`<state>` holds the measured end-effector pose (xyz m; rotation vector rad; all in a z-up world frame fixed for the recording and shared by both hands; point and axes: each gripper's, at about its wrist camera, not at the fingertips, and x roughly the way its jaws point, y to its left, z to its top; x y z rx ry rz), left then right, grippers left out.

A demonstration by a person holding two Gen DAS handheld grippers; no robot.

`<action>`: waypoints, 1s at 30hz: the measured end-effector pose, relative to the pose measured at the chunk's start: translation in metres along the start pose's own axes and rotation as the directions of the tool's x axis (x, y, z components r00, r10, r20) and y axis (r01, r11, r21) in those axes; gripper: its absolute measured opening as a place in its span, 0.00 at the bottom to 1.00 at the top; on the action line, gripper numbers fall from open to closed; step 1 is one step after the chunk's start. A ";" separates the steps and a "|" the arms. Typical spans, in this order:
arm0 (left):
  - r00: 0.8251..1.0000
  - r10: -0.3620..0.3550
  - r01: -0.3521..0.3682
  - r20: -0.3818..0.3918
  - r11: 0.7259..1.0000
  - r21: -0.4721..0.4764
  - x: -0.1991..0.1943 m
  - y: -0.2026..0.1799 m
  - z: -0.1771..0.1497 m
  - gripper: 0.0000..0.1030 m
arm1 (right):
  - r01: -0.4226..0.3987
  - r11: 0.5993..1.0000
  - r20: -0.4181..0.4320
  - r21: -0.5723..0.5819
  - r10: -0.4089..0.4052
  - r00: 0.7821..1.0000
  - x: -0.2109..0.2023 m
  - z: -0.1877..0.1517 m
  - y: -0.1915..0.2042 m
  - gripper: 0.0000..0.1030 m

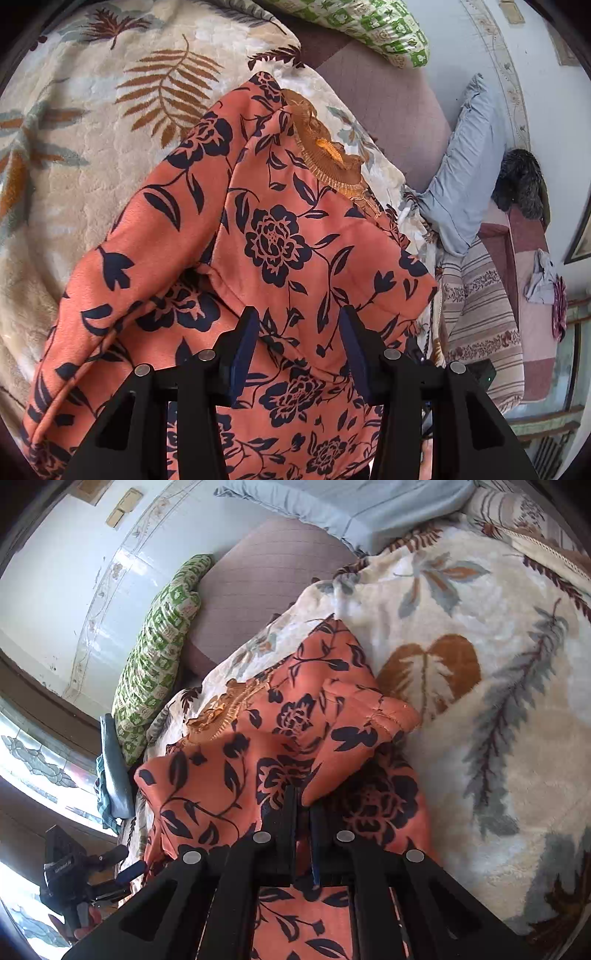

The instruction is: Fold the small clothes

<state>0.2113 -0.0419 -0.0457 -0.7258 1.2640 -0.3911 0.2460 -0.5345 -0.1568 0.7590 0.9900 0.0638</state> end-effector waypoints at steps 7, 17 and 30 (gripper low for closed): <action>1.000 0.000 -0.002 -0.024 0.996 -0.094 0.017 0.022 -0.009 0.43 | -0.050 0.998 -0.008 0.023 0.051 0.999 0.003 0.001 -0.003 0.09; 0.996 0.088 -0.088 -0.003 0.988 -0.127 0.035 0.039 0.023 0.48 | -0.045 0.997 -0.029 0.069 0.048 0.998 0.016 0.001 -0.009 0.18; 0.992 0.017 0.007 0.123 0.982 -0.189 0.036 0.045 0.057 0.12 | -0.061 0.995 0.025 0.078 0.059 0.998 0.022 0.020 0.008 0.05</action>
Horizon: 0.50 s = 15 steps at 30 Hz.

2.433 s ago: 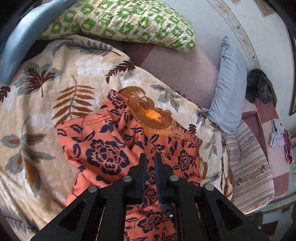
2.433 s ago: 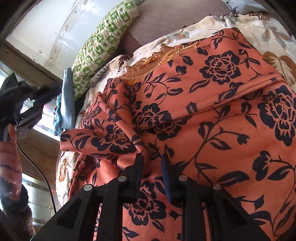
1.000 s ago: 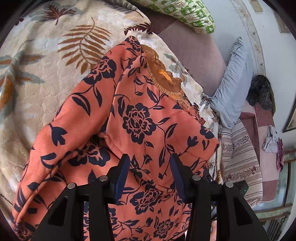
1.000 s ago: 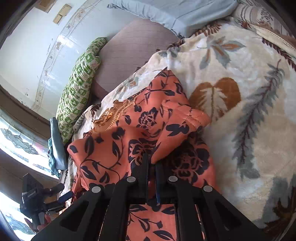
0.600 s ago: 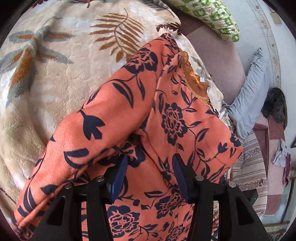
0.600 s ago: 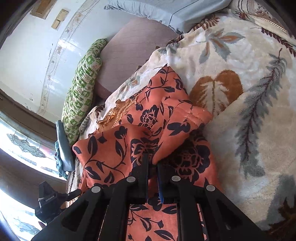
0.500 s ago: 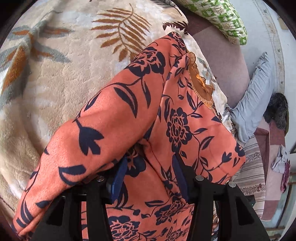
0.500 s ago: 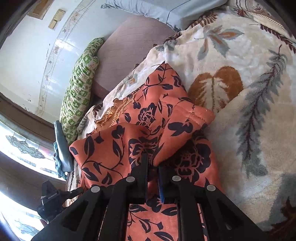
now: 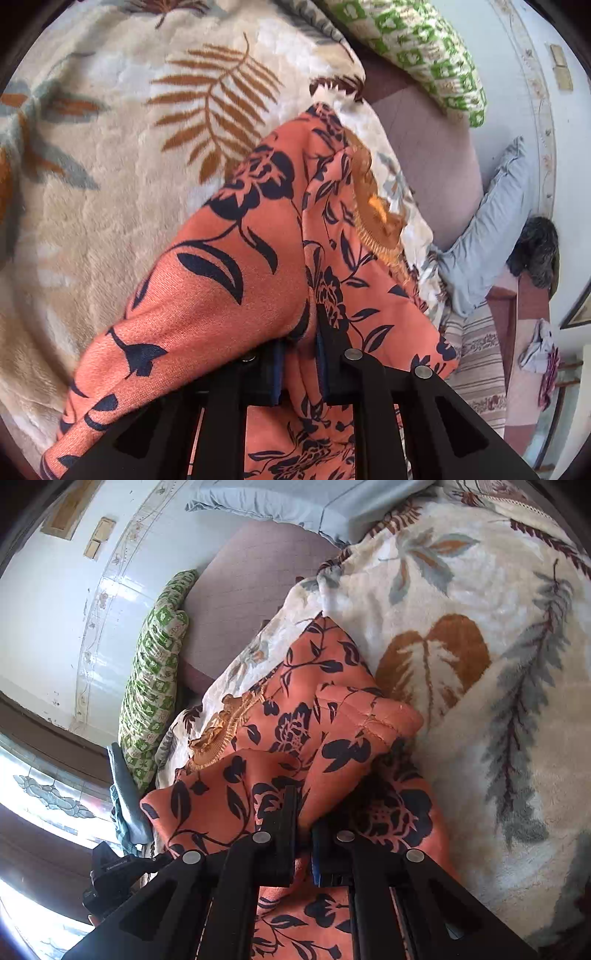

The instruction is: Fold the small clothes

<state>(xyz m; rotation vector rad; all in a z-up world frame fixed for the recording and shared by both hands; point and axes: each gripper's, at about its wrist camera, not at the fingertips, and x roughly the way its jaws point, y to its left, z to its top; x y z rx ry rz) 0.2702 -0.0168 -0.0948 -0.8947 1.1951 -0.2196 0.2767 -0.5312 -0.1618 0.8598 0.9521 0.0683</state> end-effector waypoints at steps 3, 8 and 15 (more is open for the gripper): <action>0.994 -0.030 0.033 0.104 0.999 -0.034 -0.033 0.005 0.018 0.11 | -0.035 0.998 0.038 -0.058 0.037 0.999 -0.002 0.022 0.038 0.05; 0.980 -0.055 0.068 0.191 0.996 -0.060 -0.064 0.025 0.037 0.11 | -0.124 0.976 0.140 -0.180 0.150 0.979 -0.014 0.044 0.096 0.05; 0.991 0.011 0.000 0.130 0.996 -0.085 -0.046 0.060 0.023 0.11 | 0.038 0.994 -0.030 -0.100 -0.041 0.999 0.041 -0.008 0.030 0.05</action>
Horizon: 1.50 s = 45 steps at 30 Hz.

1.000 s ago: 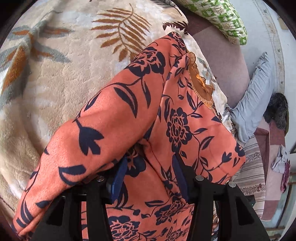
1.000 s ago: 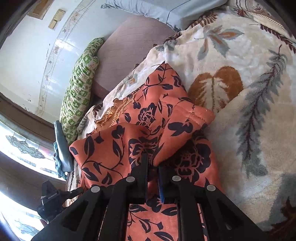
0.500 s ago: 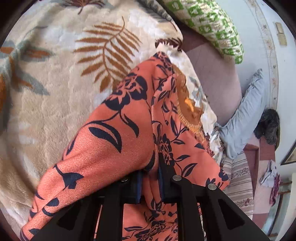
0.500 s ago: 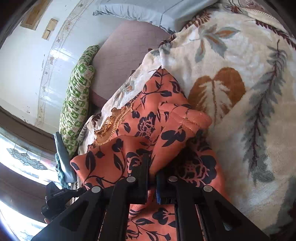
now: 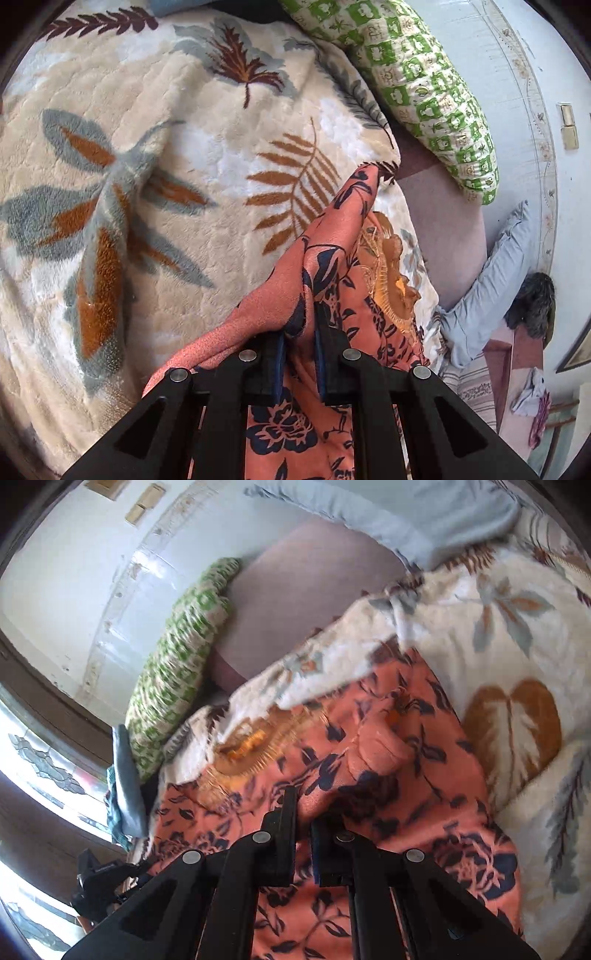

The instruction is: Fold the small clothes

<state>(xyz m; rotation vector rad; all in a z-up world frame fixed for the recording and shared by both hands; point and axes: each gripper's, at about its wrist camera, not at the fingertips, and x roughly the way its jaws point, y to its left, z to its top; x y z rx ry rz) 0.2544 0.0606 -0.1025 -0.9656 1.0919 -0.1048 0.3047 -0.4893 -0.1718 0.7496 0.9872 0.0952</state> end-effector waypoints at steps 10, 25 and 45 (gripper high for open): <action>0.997 -0.059 0.059 -0.053 0.998 0.000 0.011 -0.007 -0.005 0.34 | -0.067 0.972 0.035 0.226 0.060 0.998 -0.010 -0.001 -0.056 0.39; 0.997 -0.059 0.050 0.058 0.988 0.149 0.009 -0.068 0.006 0.15 | -0.139 0.989 0.157 0.048 0.130 0.979 -0.025 0.073 -0.008 0.09; 0.992 0.034 -0.028 -0.121 0.998 0.055 0.054 -0.030 -0.013 0.24 | 0.084 0.991 0.109 0.103 -0.095 0.990 -0.019 0.056 -0.059 0.33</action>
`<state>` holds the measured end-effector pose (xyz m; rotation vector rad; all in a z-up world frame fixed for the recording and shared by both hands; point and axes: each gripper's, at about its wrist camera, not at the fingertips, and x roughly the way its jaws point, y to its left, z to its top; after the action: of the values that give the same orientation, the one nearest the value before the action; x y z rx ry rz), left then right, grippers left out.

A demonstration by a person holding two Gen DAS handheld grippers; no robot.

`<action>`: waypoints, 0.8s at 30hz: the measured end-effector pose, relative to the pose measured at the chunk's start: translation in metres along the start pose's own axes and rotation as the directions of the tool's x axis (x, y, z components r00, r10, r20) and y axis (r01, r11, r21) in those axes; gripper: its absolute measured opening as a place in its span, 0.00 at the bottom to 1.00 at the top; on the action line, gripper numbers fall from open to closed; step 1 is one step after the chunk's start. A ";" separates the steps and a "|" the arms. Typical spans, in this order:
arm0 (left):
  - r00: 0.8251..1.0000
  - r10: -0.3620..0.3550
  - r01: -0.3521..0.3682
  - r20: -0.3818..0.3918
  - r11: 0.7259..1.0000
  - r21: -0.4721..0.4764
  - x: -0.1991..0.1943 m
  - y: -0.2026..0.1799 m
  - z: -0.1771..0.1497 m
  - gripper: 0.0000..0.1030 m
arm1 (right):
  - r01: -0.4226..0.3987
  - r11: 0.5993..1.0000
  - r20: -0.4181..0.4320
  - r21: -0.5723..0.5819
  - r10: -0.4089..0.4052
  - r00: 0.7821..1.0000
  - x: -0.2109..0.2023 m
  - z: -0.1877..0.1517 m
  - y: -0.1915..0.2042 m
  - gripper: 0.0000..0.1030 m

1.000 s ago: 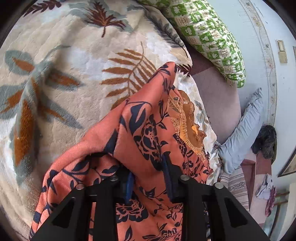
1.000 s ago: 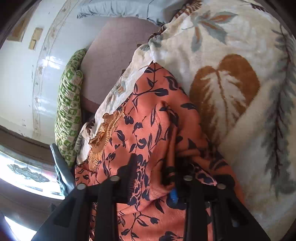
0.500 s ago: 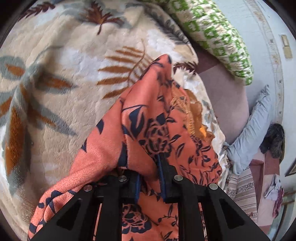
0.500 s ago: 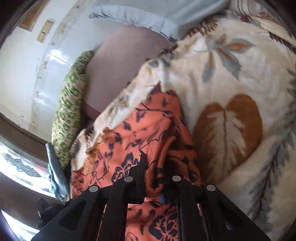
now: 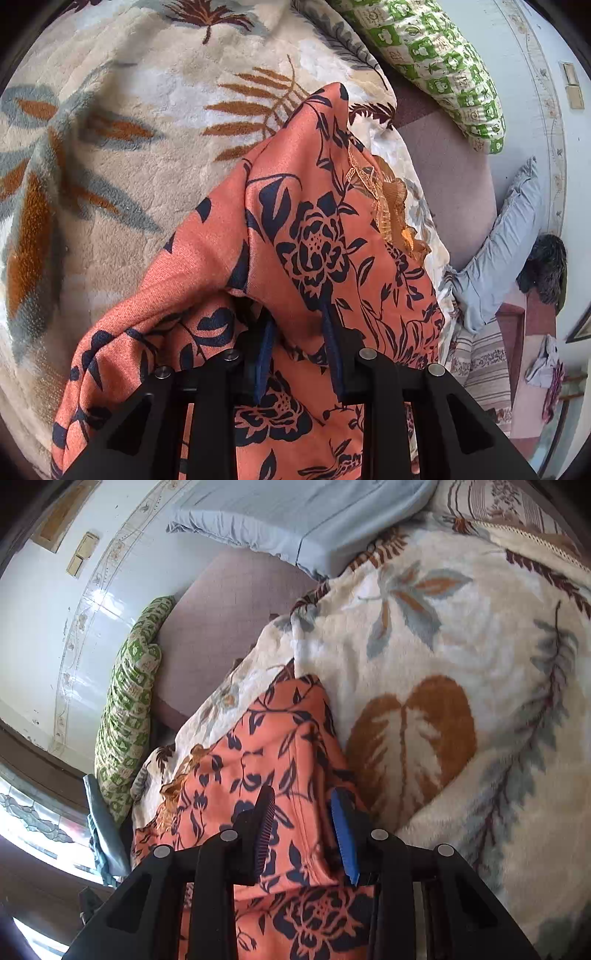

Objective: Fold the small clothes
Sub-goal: 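Open both grippers to release the folded side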

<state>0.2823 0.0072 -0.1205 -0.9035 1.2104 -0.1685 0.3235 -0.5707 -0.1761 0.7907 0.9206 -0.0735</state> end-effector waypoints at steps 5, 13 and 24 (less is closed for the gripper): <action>0.991 -0.105 0.111 -0.079 0.992 0.066 -0.025 -0.012 -0.021 0.24 | 0.053 0.995 -0.061 -0.087 -0.058 0.996 0.024 0.011 0.017 0.33; 0.987 0.035 -0.069 0.155 0.974 0.215 -0.056 -0.049 0.047 0.57 | 0.079 0.983 -0.061 -0.166 -0.090 0.994 0.031 0.012 0.025 0.33; 0.966 0.183 -0.231 0.183 0.928 0.291 0.002 -0.065 0.066 0.09 | 0.007 0.966 0.147 -0.258 0.032 0.989 -0.024 0.053 0.060 0.03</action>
<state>0.3611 -0.0024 -0.0738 -0.4991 1.0907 -0.1123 0.3677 -0.5677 -0.1044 0.5404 0.7642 -0.0015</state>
